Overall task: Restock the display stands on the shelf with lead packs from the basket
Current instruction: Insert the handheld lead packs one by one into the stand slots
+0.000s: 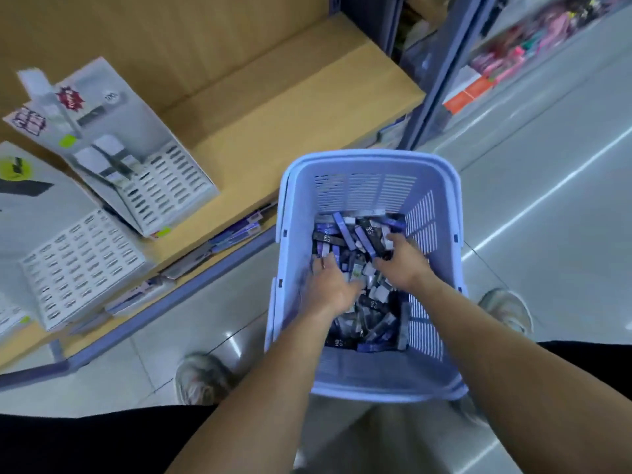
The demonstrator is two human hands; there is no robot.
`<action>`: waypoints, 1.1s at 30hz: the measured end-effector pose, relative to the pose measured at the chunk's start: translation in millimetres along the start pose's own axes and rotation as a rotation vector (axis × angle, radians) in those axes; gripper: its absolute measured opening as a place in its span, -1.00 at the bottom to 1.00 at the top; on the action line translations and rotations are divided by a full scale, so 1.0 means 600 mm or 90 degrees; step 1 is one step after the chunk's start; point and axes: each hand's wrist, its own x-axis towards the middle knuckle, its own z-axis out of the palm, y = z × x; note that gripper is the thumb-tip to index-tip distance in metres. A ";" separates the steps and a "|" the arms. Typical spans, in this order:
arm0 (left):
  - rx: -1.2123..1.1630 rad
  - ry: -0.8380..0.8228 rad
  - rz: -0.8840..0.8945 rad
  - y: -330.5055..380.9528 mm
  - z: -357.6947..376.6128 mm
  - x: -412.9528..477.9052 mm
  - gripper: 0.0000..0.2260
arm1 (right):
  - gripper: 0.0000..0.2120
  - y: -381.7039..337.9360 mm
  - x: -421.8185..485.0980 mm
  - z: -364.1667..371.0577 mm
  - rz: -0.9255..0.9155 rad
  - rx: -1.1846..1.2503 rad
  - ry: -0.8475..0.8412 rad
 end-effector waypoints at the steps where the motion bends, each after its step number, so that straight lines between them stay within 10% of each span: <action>1: -0.014 0.029 -0.007 0.001 0.008 0.020 -0.27 | -0.33 0.002 0.016 0.004 0.012 -0.009 0.005; 20: -0.033 0.205 -0.060 -0.005 0.073 0.165 -0.31 | -0.44 -0.009 0.140 0.086 0.017 -0.156 0.266; 25: -0.080 0.208 -0.076 -0.008 0.076 0.171 -0.35 | -0.26 -0.014 0.142 0.091 0.009 -0.108 0.276; 33: -0.095 0.176 -0.084 -0.015 0.073 0.180 -0.41 | -0.52 -0.030 0.165 0.064 0.016 -0.289 0.176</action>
